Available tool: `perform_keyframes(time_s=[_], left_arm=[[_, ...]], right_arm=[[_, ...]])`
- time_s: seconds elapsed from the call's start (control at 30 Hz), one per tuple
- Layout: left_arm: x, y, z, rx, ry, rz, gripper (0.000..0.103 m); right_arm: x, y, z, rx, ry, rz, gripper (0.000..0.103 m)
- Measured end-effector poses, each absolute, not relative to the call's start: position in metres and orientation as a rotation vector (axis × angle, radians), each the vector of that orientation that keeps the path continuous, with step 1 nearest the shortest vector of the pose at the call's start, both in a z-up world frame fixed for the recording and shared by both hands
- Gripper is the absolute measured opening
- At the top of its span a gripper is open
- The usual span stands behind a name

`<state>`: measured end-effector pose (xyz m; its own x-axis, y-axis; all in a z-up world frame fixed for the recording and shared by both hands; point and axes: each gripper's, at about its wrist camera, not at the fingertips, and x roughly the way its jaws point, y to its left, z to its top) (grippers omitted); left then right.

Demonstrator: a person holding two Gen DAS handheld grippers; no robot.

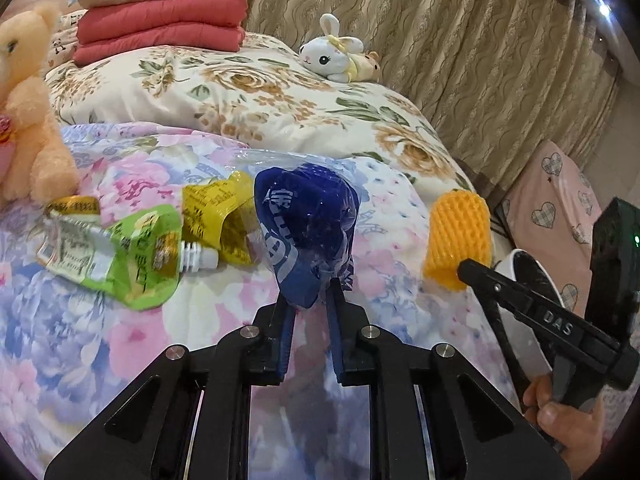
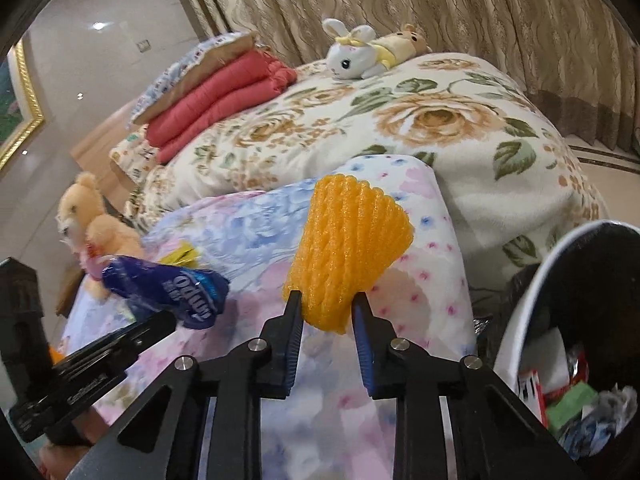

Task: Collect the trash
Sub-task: 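Carry the blue bottle and orange foam sleeve over the trash bin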

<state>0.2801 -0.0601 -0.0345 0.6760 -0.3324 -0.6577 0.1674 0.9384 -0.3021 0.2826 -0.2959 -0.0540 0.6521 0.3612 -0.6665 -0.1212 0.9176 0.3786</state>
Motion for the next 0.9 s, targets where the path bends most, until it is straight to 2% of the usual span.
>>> perform_keyframes(time_s=[0.4, 0.9], left_arm=[[0.230, -0.068, -0.027, -0.252, 0.783, -0.336, 0.014], [0.191, -0.116, -0.005, -0.221, 0.765, -0.449, 0.014]], right_arm=[[0.218, -0.308, -0.046, 0.376, 0.806, 0.317, 0.024], [0.168, -0.349, -0.036, 0.426, 0.770, 0.269, 0.024]])
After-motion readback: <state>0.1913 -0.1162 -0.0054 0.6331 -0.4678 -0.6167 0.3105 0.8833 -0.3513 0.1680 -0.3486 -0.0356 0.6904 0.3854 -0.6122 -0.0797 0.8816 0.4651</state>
